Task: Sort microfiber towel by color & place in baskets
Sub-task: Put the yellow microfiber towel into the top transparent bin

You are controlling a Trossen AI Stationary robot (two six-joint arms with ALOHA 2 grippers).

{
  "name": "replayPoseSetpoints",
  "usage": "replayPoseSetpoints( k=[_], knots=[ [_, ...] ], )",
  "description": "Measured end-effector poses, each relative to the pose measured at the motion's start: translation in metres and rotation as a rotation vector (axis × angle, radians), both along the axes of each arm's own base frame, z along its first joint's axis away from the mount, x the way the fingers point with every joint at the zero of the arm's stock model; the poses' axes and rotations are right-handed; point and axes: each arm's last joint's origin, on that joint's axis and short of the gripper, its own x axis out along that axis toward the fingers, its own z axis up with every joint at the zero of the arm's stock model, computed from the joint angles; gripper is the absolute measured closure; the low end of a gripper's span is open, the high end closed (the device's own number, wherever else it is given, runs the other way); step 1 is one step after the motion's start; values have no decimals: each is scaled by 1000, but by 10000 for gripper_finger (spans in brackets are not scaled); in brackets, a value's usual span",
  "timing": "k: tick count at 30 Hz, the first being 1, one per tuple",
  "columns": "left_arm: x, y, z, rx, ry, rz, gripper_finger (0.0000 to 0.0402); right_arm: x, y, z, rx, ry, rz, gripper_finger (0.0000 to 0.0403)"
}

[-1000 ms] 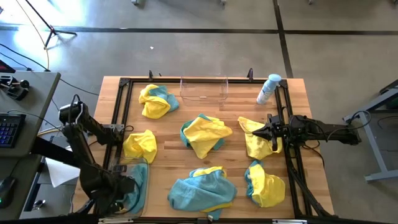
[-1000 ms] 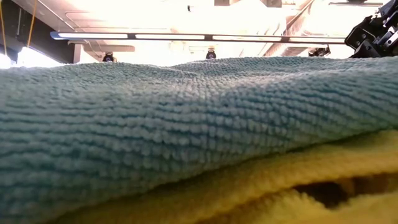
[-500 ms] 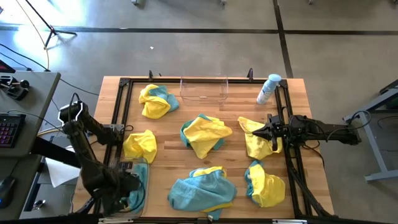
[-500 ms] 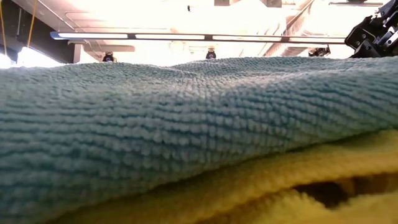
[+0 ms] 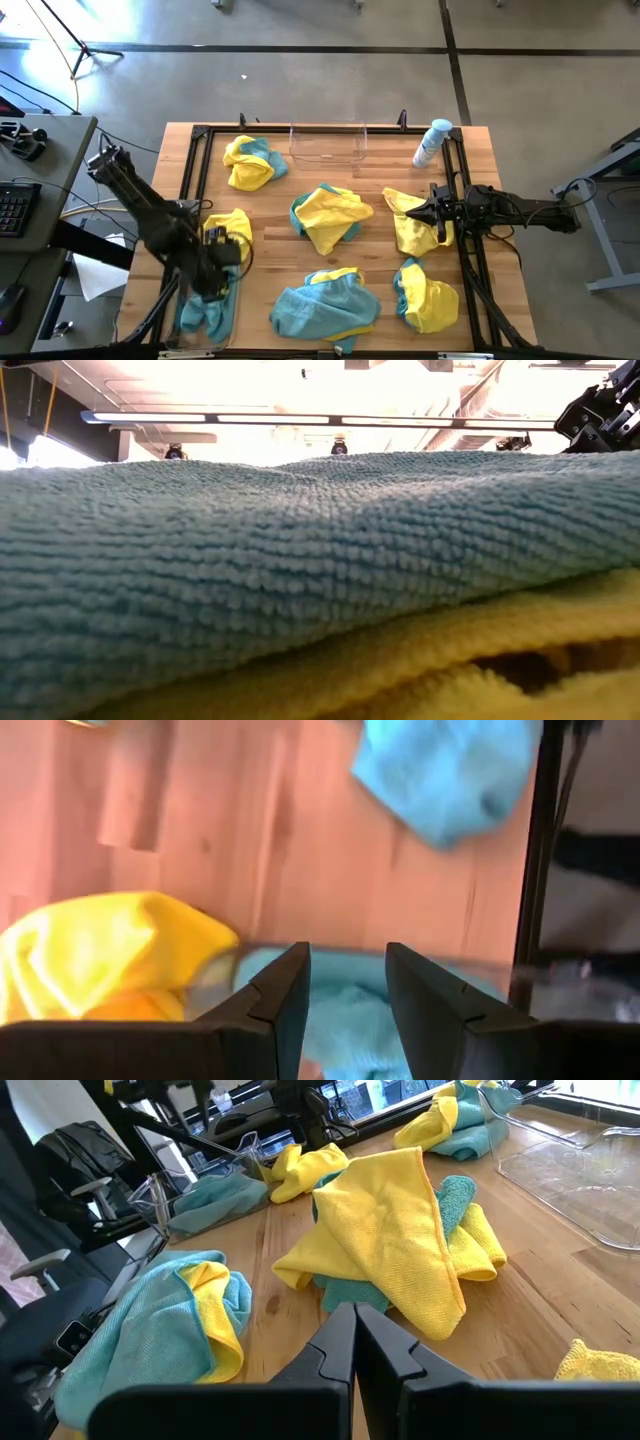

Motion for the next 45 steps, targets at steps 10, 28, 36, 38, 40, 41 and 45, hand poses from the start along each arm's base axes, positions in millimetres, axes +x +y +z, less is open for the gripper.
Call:
replayPoseSetpoints(
  k=[10, 28, 36, 38, 40, 41, 45],
  knots=[
    [15, 52, 19, -44, -110, 278, 280, 0, 0, 0, 0, 0, 0, 403],
    [52, 90, 27, -37, -312, 455, 280, 1, -1, 5, -13, -50, -36, 403],
    [54, 100, 20, 120, -308, 366, 280, 5, -4, 32, -74, -264, -122, 403],
    [51, 103, 15, 146, -299, 344, 280, 7, -4, 41, -64, -235, -140, 403],
    [46, 107, 9, 158, -293, 340, 280, 11, -3, 51, -75, -174, -163, 403],
    [43, 108, 5, 163, -283, 341, 280, 14, -3, 56, -82, -137, -173, 403],
    [24, 114, -8, 168, -267, 331, 280, 32, -2, 83, -124, 34, -222, 403]
  ],
)
